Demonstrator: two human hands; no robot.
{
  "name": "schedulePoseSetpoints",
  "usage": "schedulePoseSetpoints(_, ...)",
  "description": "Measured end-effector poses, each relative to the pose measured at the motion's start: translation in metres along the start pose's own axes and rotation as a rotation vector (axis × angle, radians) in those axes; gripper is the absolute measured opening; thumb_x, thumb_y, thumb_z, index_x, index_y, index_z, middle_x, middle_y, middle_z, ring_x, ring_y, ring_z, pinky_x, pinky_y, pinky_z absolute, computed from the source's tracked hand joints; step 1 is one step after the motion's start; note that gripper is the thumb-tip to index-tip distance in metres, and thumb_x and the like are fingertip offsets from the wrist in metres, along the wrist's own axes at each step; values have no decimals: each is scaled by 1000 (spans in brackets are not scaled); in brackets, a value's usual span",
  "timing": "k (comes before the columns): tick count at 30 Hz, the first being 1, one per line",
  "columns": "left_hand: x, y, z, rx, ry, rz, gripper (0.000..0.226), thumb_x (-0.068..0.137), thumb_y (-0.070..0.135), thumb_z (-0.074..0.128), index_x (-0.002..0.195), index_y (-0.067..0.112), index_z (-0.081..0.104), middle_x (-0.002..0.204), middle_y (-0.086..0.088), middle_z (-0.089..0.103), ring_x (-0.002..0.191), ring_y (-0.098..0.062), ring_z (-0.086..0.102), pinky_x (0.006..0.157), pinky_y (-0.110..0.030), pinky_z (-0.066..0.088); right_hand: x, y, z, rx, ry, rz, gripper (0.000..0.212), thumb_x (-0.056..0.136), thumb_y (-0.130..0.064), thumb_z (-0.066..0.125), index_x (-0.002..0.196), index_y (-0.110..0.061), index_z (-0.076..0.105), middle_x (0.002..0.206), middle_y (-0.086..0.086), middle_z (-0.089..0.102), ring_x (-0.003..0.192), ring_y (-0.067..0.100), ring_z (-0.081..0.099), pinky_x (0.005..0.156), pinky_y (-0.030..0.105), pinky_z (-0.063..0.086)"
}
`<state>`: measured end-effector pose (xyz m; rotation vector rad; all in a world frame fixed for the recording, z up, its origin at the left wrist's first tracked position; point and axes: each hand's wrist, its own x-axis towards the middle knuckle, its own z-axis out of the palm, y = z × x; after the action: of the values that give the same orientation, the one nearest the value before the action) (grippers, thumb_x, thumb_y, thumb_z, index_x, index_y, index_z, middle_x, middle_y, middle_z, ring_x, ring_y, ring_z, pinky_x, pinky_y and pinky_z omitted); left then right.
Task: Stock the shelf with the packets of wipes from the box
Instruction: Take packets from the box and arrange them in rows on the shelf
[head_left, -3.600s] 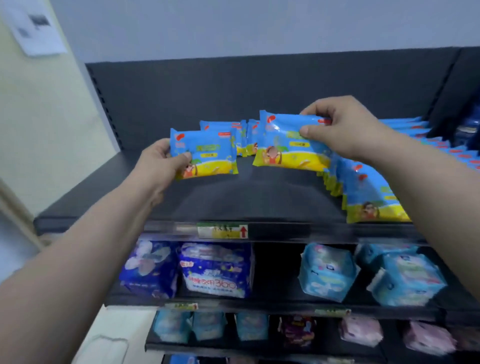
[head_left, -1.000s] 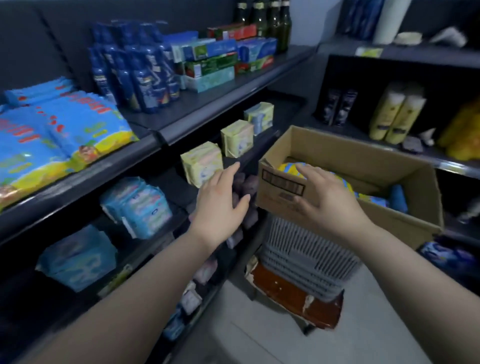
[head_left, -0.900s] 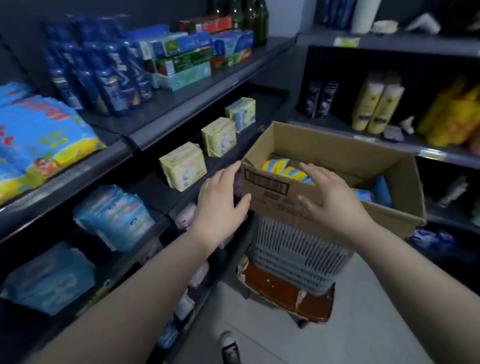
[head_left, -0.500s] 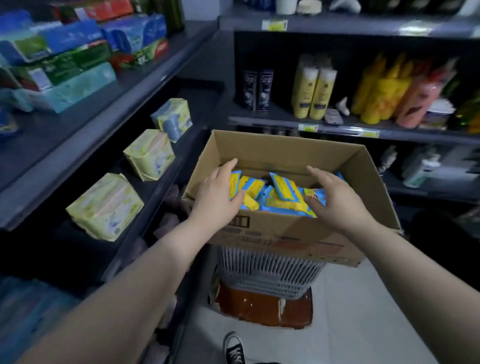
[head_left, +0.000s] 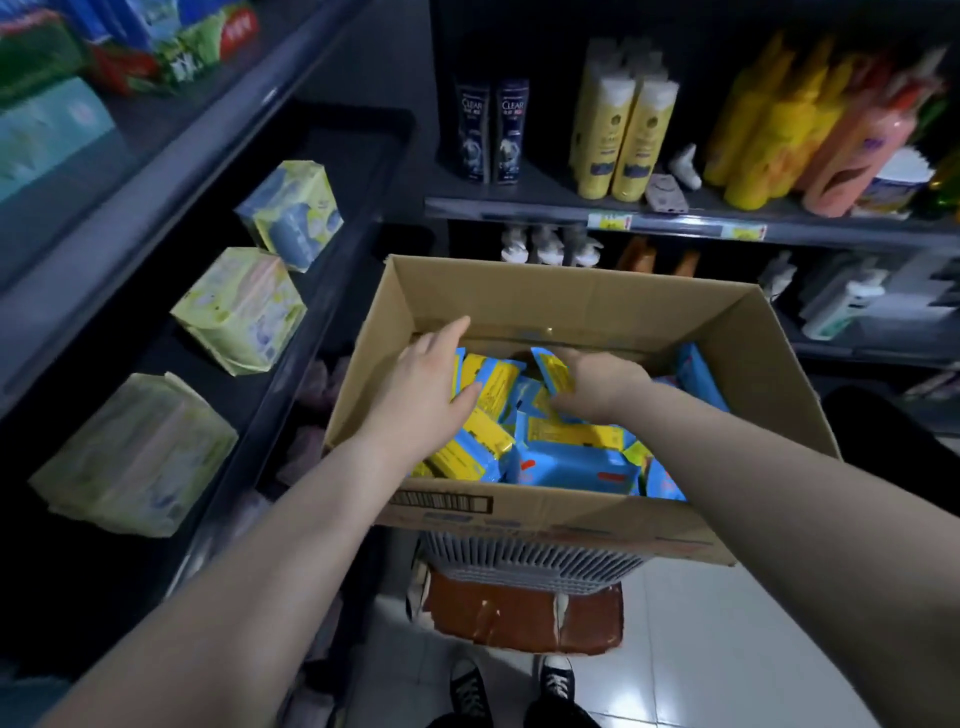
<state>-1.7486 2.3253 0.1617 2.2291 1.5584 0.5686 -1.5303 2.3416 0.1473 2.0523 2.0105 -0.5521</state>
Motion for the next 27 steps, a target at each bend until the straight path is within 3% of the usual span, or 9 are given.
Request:
schedulePoseSetpoints(4, -5, 0, 0, 24, -15, -5, 68, 90, 28, 58, 148, 17, 25, 141, -7, 43, 130, -26, 38, 107, -32, 29, 19, -3, 10, -135, -30, 60, 61, 81, -58, 56, 127, -17, 47, 116, 4, 59, 106, 26, 57, 72, 33, 42)
schedulePoseSetpoints(8, -5, -3, 1, 4, -7, -20, 67, 90, 29, 59, 147, 17, 26, 142, -6, 43, 131, -25, 38, 108, -33, 30, 19, -5, 11, -117, 31, 85, 15, 85, -26, 56, 95, -15, 55, 109, 7, 62, 100, 28, 60, 72, 32, 44)
schedulePoseSetpoints(10, -5, -4, 1, -25, -11, -34, 66, 89, 27, 60, 146, 17, 28, 141, -6, 44, 131, -24, 38, 107, -31, 30, 21, 7, 4, -33, 130, 110, 17, 82, -13, 56, 98, -12, 60, 106, 10, 64, 100, 31, 61, 73, 33, 46)
schedulePoseSetpoints(13, -3, -2, -4, -120, -1, -66, 63, 89, 24, 61, 145, 19, 32, 141, -6, 44, 131, -21, 39, 106, -26, 28, 16, 25, -18, 302, 240, -53, 33, 76, -3, 57, 102, -20, 69, 97, 5, 69, 89, 21, 63, 70, 27, 47)
schedulePoseSetpoints(16, 9, 6, -11, -207, -14, -104, 68, 87, 25, 64, 146, 24, 29, 143, -2, 44, 132, -15, 39, 102, -19, 25, -9, 22, -37, 895, 80, -281, 36, 83, 8, 56, 100, -21, 70, 86, -4, 72, 77, 7, 65, 72, 25, 52)
schedulePoseSetpoints(18, 19, 12, -13, -396, -90, -151, 76, 82, 30, 70, 145, 28, 29, 144, -1, 43, 133, -14, 39, 108, -27, 29, -21, 17, -43, 1126, -91, -376, 35, 88, 9, 53, 104, -18, 69, 89, -1, 74, 81, 12, 68, 76, 28, 55)
schedulePoseSetpoints(20, 25, 16, -9, -620, -162, -200, 66, 74, 34, 75, 133, 28, 46, 132, -2, 56, 122, -16, 53, 105, -41, 41, -25, 12, -44, 1195, -177, -433, 34, 89, 8, 52, 111, -13, 66, 94, 4, 73, 86, 17, 68, 78, 29, 55)
schedulePoseSetpoints(24, 27, 9, 0, -554, -32, -284, 24, 84, 21, 69, 108, 20, 64, 101, 1, 70, 92, -17, 66, 88, -45, 52, -14, 14, -33, 1164, 74, -283, 38, 86, 0, 62, 123, -7, 57, 94, -1, 72, 86, 9, 66, 84, 31, 50)
schedulePoseSetpoints(27, 28, -5, -4, -541, 188, -375, 20, 85, 24, 67, 105, 24, 63, 99, 7, 70, 90, -13, 66, 86, -43, 54, -4, 29, -16, 713, 189, -248, 44, 80, -10, 72, 122, -13, 58, 103, -2, 65, 97, 13, 62, 88, 23, 45)
